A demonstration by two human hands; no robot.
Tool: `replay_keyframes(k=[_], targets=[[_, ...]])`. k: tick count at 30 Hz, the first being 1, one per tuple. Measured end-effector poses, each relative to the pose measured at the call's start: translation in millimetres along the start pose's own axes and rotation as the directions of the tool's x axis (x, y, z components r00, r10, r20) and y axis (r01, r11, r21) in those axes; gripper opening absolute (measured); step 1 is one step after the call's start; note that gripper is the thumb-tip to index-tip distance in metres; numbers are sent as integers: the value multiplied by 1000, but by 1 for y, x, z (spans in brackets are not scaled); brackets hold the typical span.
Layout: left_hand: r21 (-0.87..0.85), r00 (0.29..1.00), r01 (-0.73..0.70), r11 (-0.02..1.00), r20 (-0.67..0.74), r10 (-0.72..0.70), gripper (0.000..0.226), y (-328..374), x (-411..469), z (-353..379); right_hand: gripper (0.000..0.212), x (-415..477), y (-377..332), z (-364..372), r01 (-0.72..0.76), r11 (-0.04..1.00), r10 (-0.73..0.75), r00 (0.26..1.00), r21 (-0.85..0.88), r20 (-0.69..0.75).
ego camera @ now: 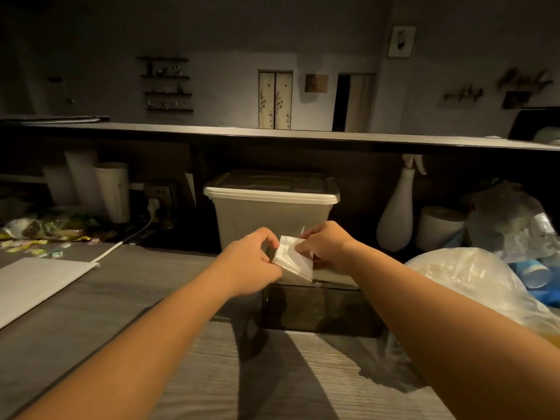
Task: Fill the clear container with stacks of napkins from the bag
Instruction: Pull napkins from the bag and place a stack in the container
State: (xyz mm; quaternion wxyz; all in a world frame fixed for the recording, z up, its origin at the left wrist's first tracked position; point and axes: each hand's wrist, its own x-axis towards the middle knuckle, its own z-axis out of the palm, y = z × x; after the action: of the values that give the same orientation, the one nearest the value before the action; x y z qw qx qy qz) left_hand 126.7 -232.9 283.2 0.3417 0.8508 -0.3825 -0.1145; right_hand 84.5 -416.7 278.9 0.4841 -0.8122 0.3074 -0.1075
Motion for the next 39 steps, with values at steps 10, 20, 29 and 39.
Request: replay_keyframes(k=[10,20,29,39], targets=[[626,981,-174,760,180,76,49,1,-11,12,15,15,7,26,-70,923,131,982,-379,139],[763,960,-243,599,279,35,37,5,-3,21,38,41,22,40,-164,869,252,959,-466,132],[650,950,-97,753,286,-125,24,7,8,20,32,28,22,41,74,680,-1,995,-730,100],[511,916,-126,850,389,-98,43,9,22,22,24,-5,7,19,50,777,136,960,-627,245]])
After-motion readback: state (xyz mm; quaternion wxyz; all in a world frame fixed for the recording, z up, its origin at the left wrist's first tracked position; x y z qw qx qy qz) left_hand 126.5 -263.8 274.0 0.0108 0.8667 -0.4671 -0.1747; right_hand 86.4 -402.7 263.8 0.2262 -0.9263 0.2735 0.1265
